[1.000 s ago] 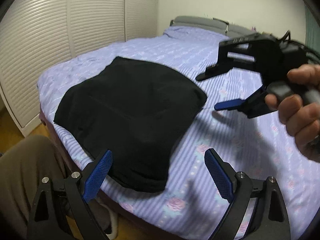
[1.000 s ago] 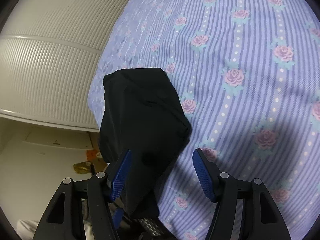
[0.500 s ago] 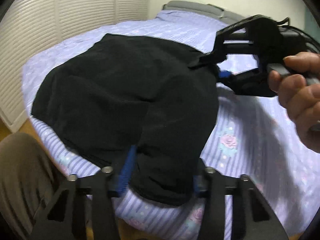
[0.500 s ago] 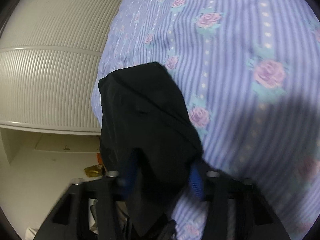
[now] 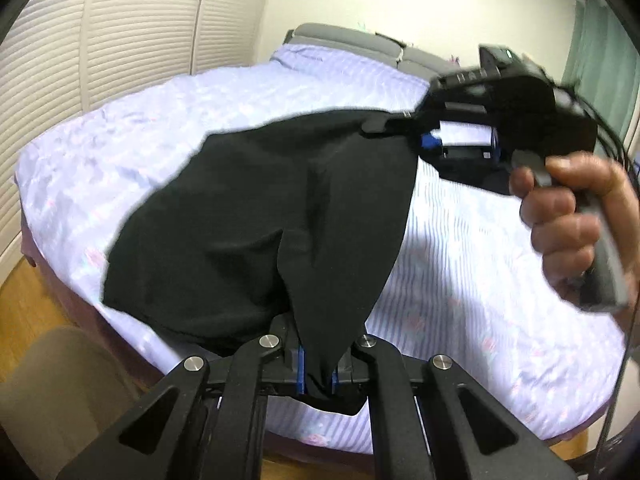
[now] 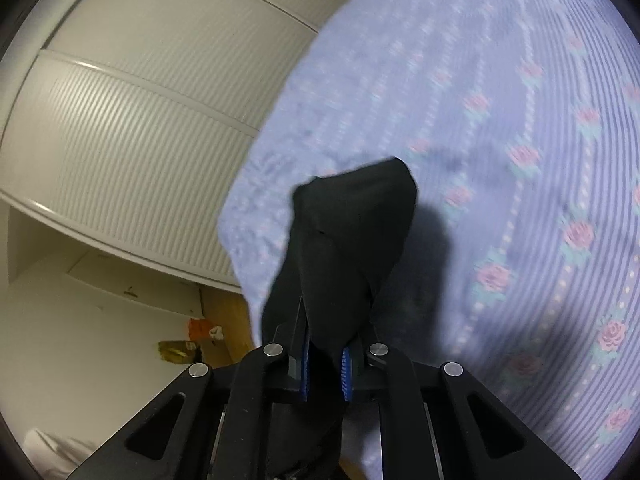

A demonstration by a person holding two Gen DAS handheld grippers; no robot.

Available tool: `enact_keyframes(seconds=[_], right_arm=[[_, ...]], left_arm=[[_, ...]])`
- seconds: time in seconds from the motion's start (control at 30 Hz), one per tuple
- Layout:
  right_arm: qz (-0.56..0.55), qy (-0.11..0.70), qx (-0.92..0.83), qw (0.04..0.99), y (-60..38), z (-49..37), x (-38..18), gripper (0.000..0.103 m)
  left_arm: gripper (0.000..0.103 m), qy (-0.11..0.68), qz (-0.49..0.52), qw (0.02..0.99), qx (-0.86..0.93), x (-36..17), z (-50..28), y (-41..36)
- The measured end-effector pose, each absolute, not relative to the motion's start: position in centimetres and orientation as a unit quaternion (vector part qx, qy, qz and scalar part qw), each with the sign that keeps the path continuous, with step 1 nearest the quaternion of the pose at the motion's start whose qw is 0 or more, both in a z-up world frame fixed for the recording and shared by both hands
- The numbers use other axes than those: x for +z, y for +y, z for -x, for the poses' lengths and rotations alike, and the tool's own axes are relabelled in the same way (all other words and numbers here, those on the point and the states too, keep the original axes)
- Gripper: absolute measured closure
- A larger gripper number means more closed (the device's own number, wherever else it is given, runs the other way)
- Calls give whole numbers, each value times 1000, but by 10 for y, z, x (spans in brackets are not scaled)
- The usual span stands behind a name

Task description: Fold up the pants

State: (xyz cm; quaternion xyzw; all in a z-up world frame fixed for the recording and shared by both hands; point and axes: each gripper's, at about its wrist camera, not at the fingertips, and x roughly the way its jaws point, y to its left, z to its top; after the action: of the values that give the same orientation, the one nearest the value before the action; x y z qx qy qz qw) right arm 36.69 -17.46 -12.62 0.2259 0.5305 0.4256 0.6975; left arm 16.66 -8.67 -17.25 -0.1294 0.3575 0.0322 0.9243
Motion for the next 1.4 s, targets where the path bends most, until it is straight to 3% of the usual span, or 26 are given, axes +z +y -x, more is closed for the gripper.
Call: enact_keyframes(seconds=[0.67,1.4], right_arm=[[-240,409,449,757,-84,-388,50,91],[-244,410,441,760,38,-456,71,92]], left_arm=[[94,256,150,955,4,-8,-207,55],[93,270,173,947,8,-5,-290,180]])
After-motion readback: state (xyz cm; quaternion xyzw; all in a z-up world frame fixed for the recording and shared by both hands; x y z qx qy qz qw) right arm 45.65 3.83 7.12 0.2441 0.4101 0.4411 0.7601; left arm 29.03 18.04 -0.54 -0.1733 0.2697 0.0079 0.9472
